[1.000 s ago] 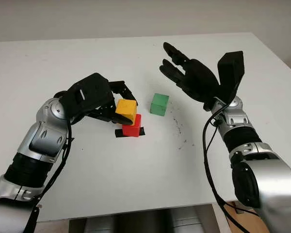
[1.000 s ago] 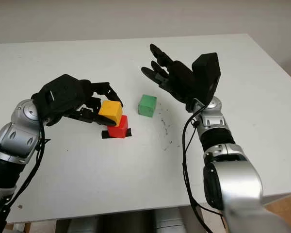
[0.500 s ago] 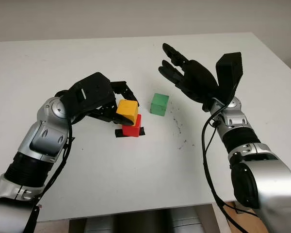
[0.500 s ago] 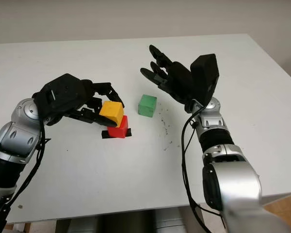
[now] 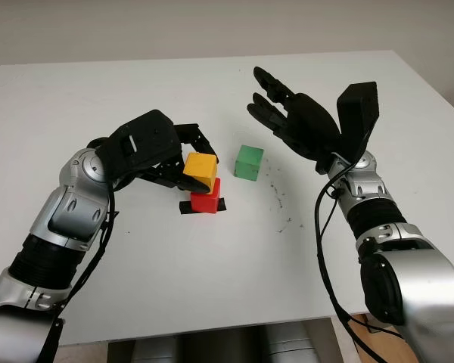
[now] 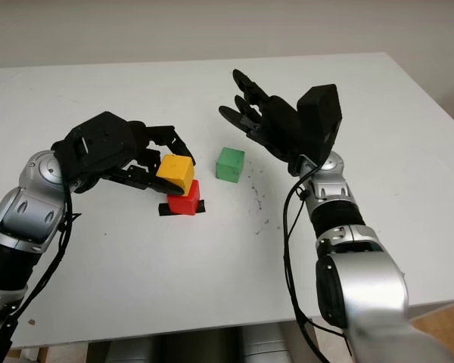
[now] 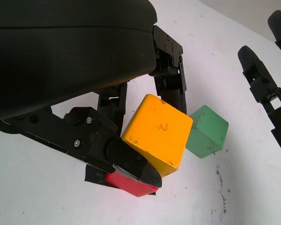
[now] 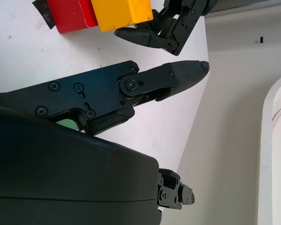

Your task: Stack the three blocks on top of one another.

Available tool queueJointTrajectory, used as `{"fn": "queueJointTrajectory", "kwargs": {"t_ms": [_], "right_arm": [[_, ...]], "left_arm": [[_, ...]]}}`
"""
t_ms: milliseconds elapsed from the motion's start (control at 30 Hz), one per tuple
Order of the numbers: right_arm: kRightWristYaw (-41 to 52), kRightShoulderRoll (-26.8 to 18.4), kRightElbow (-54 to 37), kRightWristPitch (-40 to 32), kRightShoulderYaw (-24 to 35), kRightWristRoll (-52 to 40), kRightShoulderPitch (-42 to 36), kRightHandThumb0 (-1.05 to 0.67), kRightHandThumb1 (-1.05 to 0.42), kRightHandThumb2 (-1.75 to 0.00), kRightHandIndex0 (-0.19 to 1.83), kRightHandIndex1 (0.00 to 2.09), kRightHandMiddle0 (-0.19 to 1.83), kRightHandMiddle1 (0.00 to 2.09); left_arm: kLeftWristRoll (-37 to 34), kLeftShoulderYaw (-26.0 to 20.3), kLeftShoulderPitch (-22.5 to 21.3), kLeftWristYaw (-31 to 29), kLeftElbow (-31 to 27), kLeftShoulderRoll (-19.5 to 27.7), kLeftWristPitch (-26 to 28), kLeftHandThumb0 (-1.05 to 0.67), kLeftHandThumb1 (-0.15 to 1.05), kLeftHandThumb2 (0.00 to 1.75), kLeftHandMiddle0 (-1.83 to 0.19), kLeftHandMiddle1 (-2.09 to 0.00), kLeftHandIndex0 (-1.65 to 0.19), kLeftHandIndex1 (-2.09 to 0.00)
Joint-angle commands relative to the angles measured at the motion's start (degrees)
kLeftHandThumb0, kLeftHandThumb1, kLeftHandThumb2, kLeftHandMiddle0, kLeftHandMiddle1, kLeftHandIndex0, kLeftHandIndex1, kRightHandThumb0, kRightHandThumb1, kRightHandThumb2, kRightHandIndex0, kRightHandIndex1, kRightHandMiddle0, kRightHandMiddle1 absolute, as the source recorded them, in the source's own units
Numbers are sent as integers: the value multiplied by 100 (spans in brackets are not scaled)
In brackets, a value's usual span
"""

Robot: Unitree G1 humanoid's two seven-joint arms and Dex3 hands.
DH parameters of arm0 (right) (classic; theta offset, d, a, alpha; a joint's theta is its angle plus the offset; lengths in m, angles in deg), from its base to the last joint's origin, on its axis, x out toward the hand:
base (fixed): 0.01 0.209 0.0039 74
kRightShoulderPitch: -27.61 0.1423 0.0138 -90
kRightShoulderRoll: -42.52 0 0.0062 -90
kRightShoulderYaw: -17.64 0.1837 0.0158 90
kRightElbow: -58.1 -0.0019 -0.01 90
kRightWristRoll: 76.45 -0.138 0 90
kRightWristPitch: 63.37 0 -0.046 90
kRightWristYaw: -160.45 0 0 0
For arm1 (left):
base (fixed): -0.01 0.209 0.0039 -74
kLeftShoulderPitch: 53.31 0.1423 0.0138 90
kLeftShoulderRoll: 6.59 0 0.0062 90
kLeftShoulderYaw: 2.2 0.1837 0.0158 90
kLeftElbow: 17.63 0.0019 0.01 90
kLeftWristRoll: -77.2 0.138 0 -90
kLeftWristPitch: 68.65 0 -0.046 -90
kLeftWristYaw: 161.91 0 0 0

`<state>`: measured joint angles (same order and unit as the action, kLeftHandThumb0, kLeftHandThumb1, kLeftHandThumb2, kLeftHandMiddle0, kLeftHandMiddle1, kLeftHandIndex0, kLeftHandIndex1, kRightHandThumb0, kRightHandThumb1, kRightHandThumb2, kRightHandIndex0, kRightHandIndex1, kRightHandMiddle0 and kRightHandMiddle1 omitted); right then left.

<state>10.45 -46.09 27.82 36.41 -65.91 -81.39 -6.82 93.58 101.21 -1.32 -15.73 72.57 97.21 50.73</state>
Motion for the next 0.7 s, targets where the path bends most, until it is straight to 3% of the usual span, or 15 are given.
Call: {"fn": "queueJointTrajectory", "kwargs": {"t_ms": [0, 100, 200, 667], "right_arm": [[11, 4, -81, 55, 8, -30, -48, -70, -105, -11, -9, 6, -3, 6], [5, 12, -61, 67, 20, -38, -42, -70, -105, -10, -9, 6, -3, 6], [15, 10, -55, 107, 14, -29, -44, -70, -105, -11, -9, 5, -3, 6], [36, 12, -17, 95, 35, -49, -7, -68, -105, -10, -10, 5, -4, 5]], "left_arm": [[80, 160, -142, -175, -109, 111, 24, -47, 91, 5, -21, -105, -12, -99], [185, 287, -206, -428, -151, 202, 113, -59, 89, 5, -17, -43, -13, -38], [321, 422, -276, -681, -245, 293, 296, -66, 90, 6, -10, -15, -8, -15], [295, 468, -382, -1301, -461, 431, 689, -75, 92, 6, 10, -2, 11, -2]]}}
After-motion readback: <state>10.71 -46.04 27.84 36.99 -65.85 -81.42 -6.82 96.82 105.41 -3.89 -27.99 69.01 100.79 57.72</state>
